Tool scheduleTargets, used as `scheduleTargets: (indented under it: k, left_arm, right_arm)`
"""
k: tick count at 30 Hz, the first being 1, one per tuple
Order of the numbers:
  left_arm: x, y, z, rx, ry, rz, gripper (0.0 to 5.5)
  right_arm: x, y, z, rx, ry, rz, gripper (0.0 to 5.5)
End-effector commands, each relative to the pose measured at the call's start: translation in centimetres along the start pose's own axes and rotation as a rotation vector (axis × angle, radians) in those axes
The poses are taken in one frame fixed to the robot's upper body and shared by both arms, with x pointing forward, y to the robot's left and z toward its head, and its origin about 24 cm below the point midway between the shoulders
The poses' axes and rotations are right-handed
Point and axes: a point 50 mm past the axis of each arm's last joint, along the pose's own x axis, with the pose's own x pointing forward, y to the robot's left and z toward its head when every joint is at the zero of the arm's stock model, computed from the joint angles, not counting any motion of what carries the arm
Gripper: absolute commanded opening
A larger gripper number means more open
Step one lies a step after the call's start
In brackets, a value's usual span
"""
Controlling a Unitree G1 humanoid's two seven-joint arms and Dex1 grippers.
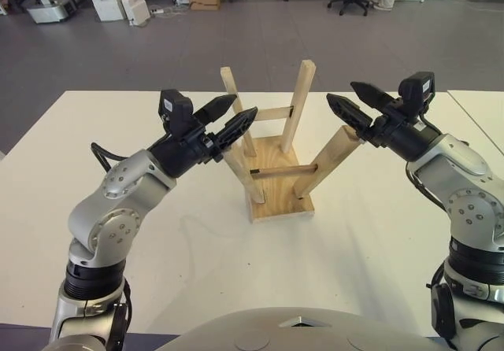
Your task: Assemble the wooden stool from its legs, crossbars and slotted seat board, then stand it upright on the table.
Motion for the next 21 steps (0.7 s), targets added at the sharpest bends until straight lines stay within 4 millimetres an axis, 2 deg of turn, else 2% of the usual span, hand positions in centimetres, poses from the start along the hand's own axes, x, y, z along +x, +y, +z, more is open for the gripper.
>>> scheduleTargets:
  k: [1,3,4,7,9,11,14,17,21]
  left_arm:
    - [0.1,-0.8,-4.4,-0.156,0.21,-0.042,2.91]
    - [1.2,-0.1,-1.0,-0.169,0.065,-0.036,2.91]
    - [1.5,0.2,1.0,-0.175,-0.013,-0.033,2.91]
    - [1.7,0.9,7.2,-0.177,-0.224,-0.045,2.91]
    - [1.2,0.9,9.7,-0.171,-0.283,-0.072,2.91]
    - [0.6,1.0,9.5,-0.171,-0.243,-0.066,2.91]
    - [0.7,0.7,6.4,-0.174,-0.106,-0.066,2.91]
    - [1.5,0.1,4.0,-0.21,-0.045,-0.09,2.91]
    - [1.9,0.6,0.2,-0.241,0.048,-0.069,2.91]
  right_arm:
    - [0.2,0.1,-3.2,0.05,0.158,0.005,3.63]
    - [0.7,0.3,-1.6,-0.003,0.108,0.038,3.63]
    - [0.9,0.2,-0.1,-0.029,0.056,0.055,3.63]
    - [0.9,-0.3,6.4,-0.076,-0.179,0.077,3.63]
    - [0.5,-0.1,9.2,-0.074,-0.281,0.104,3.63]
    - [0.3,0.3,9.1,-0.069,-0.27,0.118,3.63]
    - [0.3,0.5,6.1,-0.002,-0.178,0.097,3.63]
    - [0.0,0.8,3.7,0.075,-0.126,0.094,3.63]
    - [0.6,0.4,0.6,0.144,-0.044,0.083,3.63]
